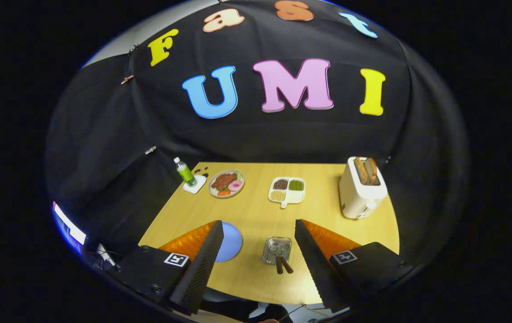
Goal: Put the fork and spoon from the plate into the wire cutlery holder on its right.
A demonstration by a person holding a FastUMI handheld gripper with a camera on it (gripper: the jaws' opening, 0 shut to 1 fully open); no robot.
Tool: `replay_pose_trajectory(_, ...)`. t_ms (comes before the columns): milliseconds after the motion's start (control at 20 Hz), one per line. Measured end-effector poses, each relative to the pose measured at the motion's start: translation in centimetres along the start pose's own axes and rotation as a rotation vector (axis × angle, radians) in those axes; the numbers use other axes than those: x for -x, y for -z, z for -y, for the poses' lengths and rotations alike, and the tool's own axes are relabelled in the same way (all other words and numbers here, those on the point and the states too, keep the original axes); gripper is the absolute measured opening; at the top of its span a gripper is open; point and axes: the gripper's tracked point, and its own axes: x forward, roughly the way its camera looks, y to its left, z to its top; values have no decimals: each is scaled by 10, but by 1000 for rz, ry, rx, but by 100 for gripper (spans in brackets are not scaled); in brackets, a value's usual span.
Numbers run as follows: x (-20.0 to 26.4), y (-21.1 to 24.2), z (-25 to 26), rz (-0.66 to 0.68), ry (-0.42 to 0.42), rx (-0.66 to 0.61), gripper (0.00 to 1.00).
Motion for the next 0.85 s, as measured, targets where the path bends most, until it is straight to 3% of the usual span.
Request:
replay_pose_trajectory(200, 30, -44, 6, 254, 92, 49, 99)
replay_pose_trajectory(450, 71, -49, 31, 444, 197, -20, 99)
replay_pose_trajectory(850, 70, -16, 37, 401, 197, -11, 99)
